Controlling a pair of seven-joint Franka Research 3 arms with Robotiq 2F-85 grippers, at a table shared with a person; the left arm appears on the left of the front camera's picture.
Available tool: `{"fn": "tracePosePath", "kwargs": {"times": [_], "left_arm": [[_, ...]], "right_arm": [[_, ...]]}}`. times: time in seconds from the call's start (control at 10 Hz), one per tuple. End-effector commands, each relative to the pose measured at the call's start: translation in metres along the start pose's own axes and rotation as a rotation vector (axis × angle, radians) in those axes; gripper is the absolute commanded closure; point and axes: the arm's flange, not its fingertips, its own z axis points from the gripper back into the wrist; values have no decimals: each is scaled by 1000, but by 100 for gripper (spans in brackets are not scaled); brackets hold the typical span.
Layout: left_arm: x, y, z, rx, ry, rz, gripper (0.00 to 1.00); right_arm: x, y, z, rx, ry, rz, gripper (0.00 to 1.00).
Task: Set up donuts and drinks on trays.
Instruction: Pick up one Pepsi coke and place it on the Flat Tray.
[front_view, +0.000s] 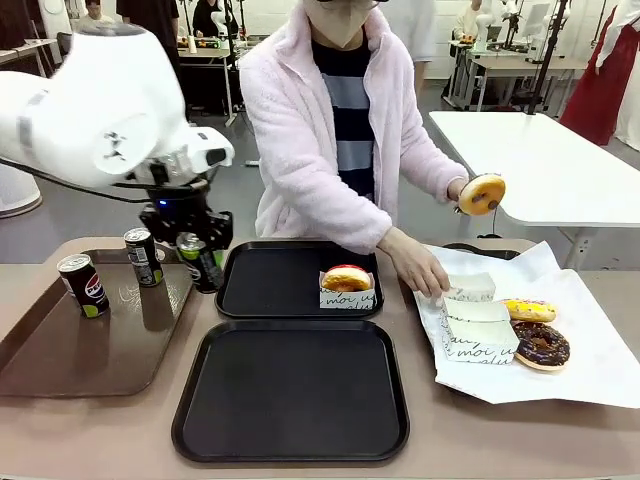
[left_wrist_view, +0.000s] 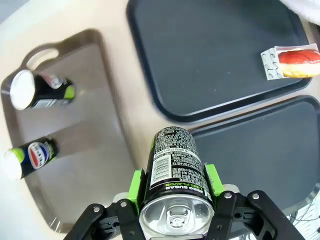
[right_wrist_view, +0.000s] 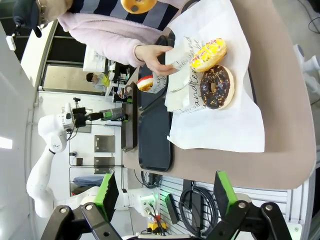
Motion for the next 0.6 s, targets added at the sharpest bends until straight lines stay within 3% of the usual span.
{"fn": "tracePosePath", "kwargs": {"times": [0.0, 0.3, 0.4, 0.5], "left_arm": [[26, -28, -16, 22, -31, -15, 41], [44, -50, -37, 39, -27, -32, 41], [26, -37, -23, 108, 48, 14, 41], [-23, -7, 15, 85, 123, -72, 41]], "right_arm": [[-1, -2, -1, 8, 8, 2, 0], [-1, -2, -1, 8, 8, 2, 0], [-1, -2, -1, 8, 8, 2, 0], [-1, -2, -1, 8, 8, 2, 0]]}}
